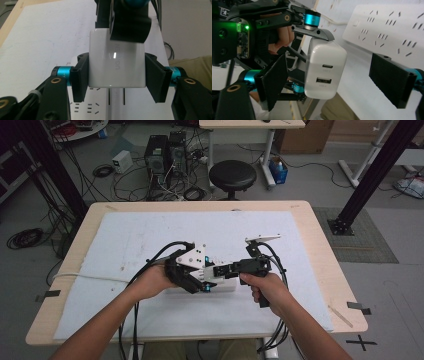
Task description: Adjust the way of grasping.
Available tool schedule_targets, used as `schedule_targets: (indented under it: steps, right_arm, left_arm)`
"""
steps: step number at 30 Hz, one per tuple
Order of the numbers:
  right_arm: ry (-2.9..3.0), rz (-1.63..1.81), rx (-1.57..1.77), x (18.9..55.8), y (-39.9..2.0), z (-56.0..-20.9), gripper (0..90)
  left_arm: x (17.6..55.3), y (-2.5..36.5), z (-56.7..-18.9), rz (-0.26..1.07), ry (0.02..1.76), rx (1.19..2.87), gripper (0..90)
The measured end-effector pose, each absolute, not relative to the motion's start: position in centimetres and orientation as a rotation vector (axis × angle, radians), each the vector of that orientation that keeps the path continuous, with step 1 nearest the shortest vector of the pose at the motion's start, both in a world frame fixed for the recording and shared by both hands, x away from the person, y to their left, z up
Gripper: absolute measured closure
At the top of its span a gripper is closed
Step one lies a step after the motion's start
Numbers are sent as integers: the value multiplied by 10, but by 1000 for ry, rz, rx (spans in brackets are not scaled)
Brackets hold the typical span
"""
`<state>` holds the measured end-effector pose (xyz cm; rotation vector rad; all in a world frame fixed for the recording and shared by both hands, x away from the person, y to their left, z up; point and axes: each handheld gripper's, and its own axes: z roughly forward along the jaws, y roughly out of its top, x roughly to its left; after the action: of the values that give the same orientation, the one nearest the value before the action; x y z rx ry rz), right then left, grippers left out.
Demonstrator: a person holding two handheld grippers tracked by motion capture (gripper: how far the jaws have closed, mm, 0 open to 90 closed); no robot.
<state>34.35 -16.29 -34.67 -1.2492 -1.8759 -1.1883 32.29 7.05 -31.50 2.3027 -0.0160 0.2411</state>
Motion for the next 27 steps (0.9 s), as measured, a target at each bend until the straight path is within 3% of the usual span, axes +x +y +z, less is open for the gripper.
schedule_targets:
  steps: [3, 7, 22, 25, 27]
  right_arm:
    - [-1824, -1166, -1247, 345, -160, -352, 197]
    - [-1791, -1175, -1247, 348, -160, -355, 328]
    - [-1689, -1176, -1230, 349, -158, -364, 617]
    - [-1760, -1199, -1255, 348, -160, -363, 617]
    - [-1814, -1200, -1253, 347, -163, -364, 617]
  left_arm:
    - [323, 70, -316, 241, -10, 2299, 424]
    - [322, 68, -316, 249, -22, 2308, 423]
    - [320, 65, -318, 320, -26, 2322, 420]
    - [324, 67, -317, 296, 50, 2323, 251]
    - [325, 72, -316, 272, 66, 2324, 214]
